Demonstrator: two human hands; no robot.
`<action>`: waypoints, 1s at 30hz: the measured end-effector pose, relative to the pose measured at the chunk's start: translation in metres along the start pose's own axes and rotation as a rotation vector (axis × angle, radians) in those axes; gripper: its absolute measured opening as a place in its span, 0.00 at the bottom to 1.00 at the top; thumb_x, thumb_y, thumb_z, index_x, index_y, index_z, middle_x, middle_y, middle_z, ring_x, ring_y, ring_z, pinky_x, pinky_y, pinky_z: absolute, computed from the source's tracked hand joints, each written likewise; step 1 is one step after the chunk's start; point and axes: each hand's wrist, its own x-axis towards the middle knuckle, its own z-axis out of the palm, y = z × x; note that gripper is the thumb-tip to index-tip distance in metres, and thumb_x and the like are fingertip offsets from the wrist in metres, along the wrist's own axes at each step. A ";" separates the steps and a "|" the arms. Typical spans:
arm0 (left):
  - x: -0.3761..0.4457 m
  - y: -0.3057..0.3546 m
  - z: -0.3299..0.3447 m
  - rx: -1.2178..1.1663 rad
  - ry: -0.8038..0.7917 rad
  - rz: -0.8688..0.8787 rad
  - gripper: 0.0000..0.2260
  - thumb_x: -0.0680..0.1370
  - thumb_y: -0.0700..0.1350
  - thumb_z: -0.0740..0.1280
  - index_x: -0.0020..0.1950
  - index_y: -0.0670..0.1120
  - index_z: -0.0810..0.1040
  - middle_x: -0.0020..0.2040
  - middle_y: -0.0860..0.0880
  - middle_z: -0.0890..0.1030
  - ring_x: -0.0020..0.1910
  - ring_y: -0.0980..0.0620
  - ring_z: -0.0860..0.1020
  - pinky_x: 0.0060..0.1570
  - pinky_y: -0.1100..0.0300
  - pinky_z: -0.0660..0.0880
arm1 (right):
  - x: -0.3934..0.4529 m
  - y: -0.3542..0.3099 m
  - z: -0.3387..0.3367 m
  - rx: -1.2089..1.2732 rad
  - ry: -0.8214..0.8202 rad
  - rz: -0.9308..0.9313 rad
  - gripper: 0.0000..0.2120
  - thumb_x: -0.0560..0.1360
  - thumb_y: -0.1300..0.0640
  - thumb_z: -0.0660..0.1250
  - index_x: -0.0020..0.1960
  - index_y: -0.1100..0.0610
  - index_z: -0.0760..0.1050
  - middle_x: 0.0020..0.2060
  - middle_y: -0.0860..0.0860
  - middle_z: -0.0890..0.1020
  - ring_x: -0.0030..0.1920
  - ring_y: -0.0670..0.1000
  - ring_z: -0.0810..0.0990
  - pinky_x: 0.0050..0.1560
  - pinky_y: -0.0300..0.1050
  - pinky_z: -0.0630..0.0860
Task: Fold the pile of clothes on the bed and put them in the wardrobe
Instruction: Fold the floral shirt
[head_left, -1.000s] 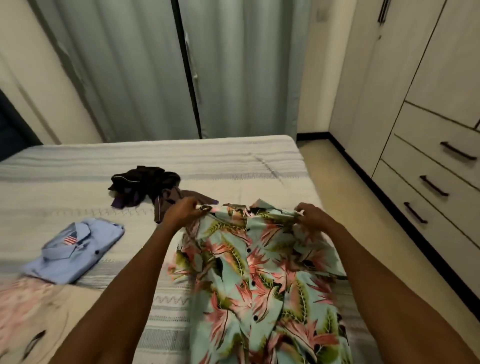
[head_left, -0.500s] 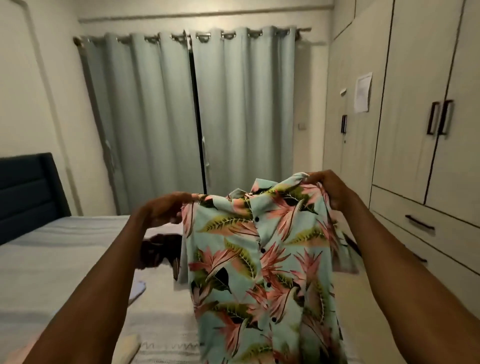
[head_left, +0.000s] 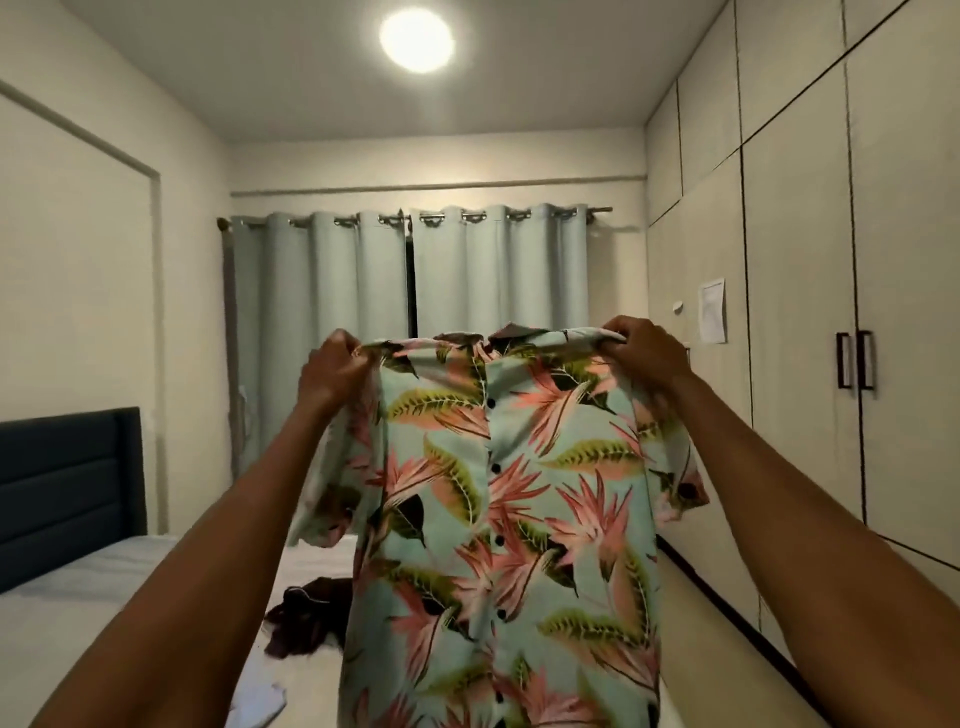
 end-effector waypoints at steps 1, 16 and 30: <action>0.003 0.000 -0.004 -0.008 -0.032 -0.030 0.11 0.77 0.54 0.68 0.45 0.47 0.73 0.47 0.40 0.82 0.46 0.38 0.80 0.43 0.50 0.76 | 0.004 0.000 -0.004 -0.018 -0.033 0.010 0.07 0.76 0.46 0.69 0.52 0.45 0.80 0.46 0.49 0.84 0.46 0.53 0.80 0.44 0.47 0.73; -0.038 -0.007 -0.033 -0.667 -1.053 -0.445 0.10 0.77 0.37 0.63 0.46 0.34 0.83 0.36 0.39 0.83 0.26 0.52 0.82 0.24 0.66 0.78 | -0.043 0.020 -0.004 1.167 -0.533 0.562 0.12 0.69 0.64 0.57 0.37 0.61 0.80 0.35 0.57 0.81 0.35 0.56 0.81 0.39 0.43 0.81; 0.009 -0.124 0.185 -0.253 -0.994 -0.654 0.08 0.81 0.36 0.62 0.46 0.33 0.77 0.43 0.35 0.80 0.40 0.41 0.82 0.47 0.46 0.83 | 0.015 0.162 0.183 -0.303 -0.837 0.400 0.12 0.74 0.50 0.72 0.50 0.59 0.84 0.38 0.52 0.82 0.37 0.51 0.79 0.37 0.41 0.72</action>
